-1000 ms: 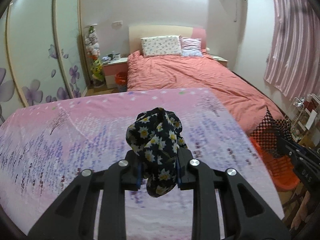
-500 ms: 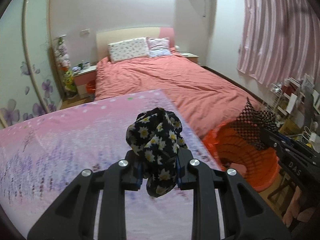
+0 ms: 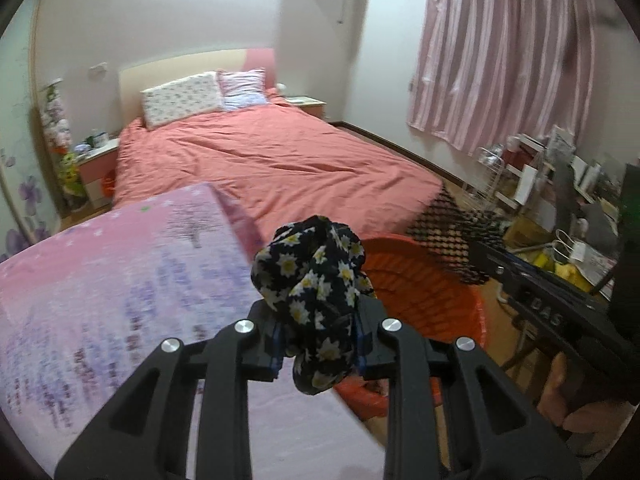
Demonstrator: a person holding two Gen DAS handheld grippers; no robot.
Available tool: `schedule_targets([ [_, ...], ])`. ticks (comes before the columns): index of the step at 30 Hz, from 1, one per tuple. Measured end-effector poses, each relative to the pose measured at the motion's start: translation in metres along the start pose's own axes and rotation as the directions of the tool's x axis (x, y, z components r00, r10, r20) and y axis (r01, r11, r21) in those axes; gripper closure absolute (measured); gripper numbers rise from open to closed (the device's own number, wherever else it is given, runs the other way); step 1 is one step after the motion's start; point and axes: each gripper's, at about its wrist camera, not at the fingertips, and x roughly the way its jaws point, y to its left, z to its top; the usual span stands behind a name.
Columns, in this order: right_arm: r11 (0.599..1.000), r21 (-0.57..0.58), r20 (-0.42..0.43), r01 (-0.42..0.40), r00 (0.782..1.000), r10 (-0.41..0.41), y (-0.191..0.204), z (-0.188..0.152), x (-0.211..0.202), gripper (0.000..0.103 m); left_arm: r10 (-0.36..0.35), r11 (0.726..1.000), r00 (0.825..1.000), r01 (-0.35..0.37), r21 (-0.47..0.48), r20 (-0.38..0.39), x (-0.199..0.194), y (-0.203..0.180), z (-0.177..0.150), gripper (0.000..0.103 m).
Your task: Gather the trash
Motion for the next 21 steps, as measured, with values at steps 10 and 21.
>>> schedule_targets([
  [10, 0.995, 0.101, -0.070, 0.018, 0.997, -0.011, -0.040, -0.009, 0.037, 0.057, -0.024, 0.999, 0.995, 0.026, 0.025, -0.093, 0.071, -0.026, -0.008, 0.047],
  [21, 0.978, -0.026, 0.050, 0.205, 0.978, -0.204, -0.022, -0.013, -0.008, 0.003, 0.099, 0.995, 0.995, -0.100, -0.022, -0.032, 0.036, 0.018, -0.026, 0.004],
])
